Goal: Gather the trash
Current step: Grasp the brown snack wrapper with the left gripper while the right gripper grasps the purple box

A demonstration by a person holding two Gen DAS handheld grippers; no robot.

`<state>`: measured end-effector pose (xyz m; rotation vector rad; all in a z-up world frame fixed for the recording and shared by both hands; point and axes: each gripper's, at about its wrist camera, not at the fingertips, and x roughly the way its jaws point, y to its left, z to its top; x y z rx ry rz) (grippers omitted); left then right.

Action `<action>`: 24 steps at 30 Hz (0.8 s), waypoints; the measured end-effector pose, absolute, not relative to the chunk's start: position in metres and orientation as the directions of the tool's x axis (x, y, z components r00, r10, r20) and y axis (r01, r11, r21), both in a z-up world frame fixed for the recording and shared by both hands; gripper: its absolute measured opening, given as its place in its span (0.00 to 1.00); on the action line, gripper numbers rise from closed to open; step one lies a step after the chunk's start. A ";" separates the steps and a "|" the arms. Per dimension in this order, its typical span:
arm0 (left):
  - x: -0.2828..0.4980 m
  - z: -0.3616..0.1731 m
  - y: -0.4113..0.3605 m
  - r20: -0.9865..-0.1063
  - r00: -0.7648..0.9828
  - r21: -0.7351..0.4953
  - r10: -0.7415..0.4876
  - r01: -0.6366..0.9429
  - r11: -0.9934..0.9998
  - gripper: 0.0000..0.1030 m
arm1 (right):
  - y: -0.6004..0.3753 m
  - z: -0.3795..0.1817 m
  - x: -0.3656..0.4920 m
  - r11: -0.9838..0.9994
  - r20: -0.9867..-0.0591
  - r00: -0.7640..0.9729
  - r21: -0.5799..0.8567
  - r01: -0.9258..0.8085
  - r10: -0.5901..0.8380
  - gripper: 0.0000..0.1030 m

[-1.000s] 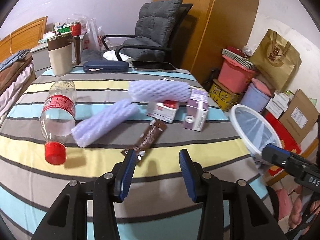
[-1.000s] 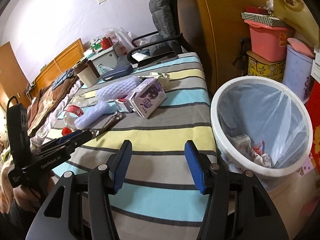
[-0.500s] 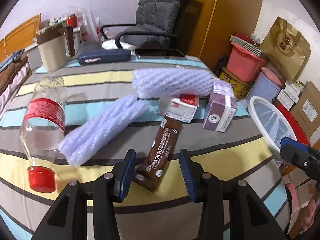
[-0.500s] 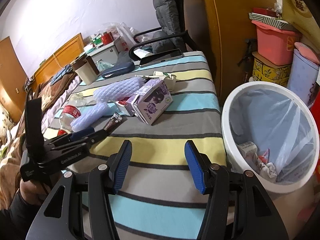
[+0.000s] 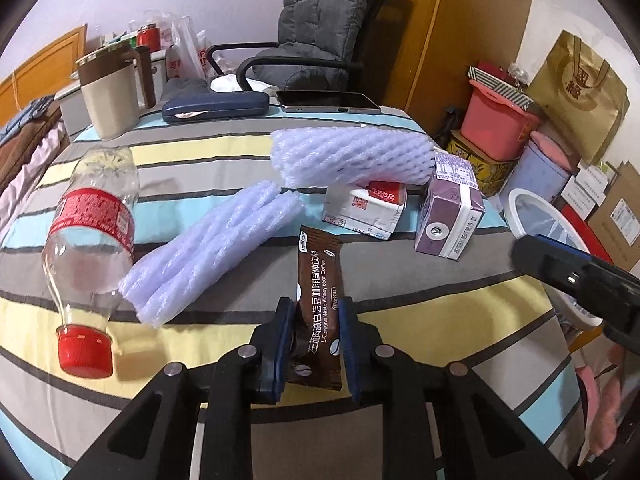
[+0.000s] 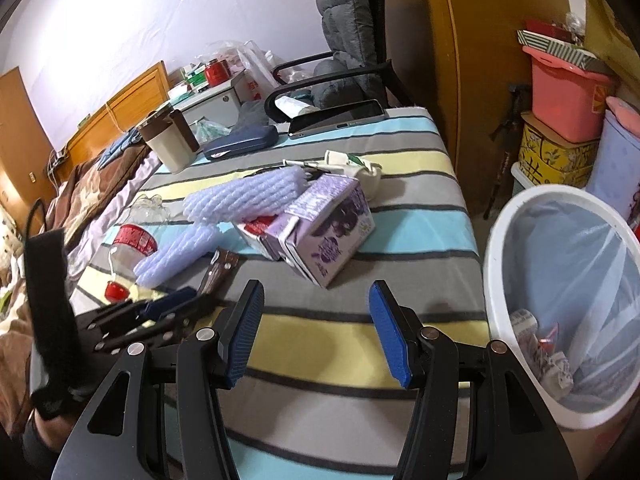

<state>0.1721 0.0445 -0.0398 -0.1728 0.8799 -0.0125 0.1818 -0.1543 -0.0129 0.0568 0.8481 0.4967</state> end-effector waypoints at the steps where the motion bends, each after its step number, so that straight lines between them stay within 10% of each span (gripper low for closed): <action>1: 0.171 -0.039 0.046 -0.764 0.640 -0.160 -0.083 -0.065 0.985 0.22 | -0.151 -0.013 0.183 0.886 -0.707 0.556 0.233 -0.400 0.437 0.55; 24: 0.164 -0.041 0.066 -0.751 0.648 -0.235 -0.127 -0.084 0.968 0.22 | -0.138 -0.018 0.211 0.936 -0.728 0.608 0.138 -0.324 0.317 0.55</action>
